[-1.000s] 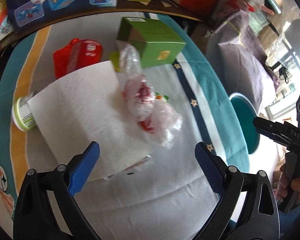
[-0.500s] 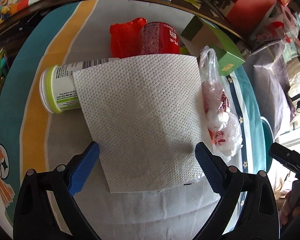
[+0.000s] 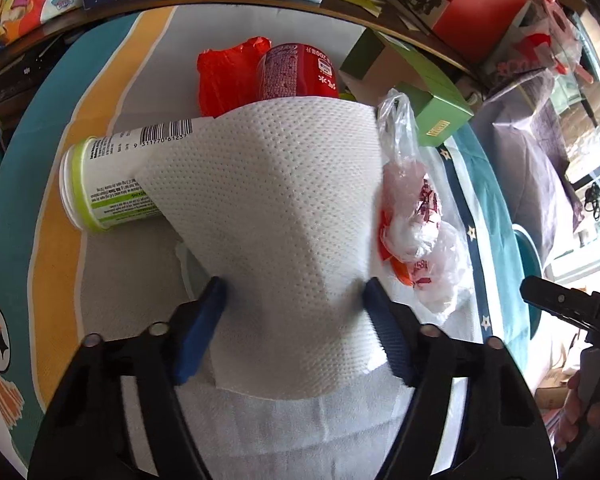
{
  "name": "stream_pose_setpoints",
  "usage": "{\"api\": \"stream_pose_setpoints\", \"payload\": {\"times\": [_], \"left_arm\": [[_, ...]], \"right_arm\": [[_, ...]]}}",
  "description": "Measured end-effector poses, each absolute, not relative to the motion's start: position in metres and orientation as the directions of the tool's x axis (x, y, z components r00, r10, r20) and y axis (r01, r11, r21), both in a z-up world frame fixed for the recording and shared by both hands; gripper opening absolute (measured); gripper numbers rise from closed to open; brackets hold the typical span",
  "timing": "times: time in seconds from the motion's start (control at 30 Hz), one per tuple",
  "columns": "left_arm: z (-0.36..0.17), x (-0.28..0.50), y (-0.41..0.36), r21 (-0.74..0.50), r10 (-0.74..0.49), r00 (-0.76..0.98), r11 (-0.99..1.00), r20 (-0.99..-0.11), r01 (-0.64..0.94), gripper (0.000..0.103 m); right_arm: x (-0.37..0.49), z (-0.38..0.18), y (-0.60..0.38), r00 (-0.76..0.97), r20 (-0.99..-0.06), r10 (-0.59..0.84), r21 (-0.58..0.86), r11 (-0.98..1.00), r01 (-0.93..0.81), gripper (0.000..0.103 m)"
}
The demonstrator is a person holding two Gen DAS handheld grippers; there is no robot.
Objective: Collect trash
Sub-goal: 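Grasp the white tissue with the left tool while the right tool grasps the plastic bag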
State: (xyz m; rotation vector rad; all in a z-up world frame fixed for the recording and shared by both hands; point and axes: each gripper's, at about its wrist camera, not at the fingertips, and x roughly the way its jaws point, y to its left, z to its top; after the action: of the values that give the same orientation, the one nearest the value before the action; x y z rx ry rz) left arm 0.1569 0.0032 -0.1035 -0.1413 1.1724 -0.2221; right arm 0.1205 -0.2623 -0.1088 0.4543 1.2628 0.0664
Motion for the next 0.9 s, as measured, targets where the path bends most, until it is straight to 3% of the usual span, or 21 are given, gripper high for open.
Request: {"api": "stream_pose_setpoints", "payload": {"times": [0.07, 0.27, 0.33, 0.5, 0.83, 0.9], "left_arm": [[-0.1, 0.153, 0.005, -0.23, -0.253, 0.375, 0.967, -0.892, 0.107, 0.058], [-0.086, 0.139, 0.018, -0.257, -0.285, 0.397, 0.958, -0.872, 0.123, 0.057], [-0.084, 0.137, 0.024, -0.263, -0.294, 0.401, 0.956, -0.868, 0.131, 0.029], [-0.083, 0.132, 0.038, -0.283, -0.317, 0.399, 0.948, -0.86, 0.144, 0.013], [-0.092, 0.126, 0.061, -0.305, -0.332, 0.386, 0.943, -0.861, 0.131, 0.013], [-0.092, 0.126, 0.064, -0.304, -0.329, 0.386, 0.944, -0.862, 0.128, 0.013]], "right_arm": [[0.121, -0.108, -0.257, 0.311, -0.902, 0.299, 0.367, 0.911, 0.189, 0.082], [0.127, -0.103, -0.233, 0.306, -0.898, 0.315, 0.37, 0.918, 0.144, 0.082], [0.13, -0.1, -0.224, 0.307, -0.894, 0.325, 0.376, 0.919, 0.122, 0.082], [0.144, -0.095, -0.196, 0.305, -0.887, 0.345, 0.381, 0.922, 0.064, 0.082], [0.181, -0.096, -0.14, 0.346, -0.885, 0.312, 0.313, 0.948, -0.055, 0.081], [0.184, -0.1, -0.135, 0.347, -0.889, 0.3, 0.294, 0.953, -0.07, 0.068]]}}
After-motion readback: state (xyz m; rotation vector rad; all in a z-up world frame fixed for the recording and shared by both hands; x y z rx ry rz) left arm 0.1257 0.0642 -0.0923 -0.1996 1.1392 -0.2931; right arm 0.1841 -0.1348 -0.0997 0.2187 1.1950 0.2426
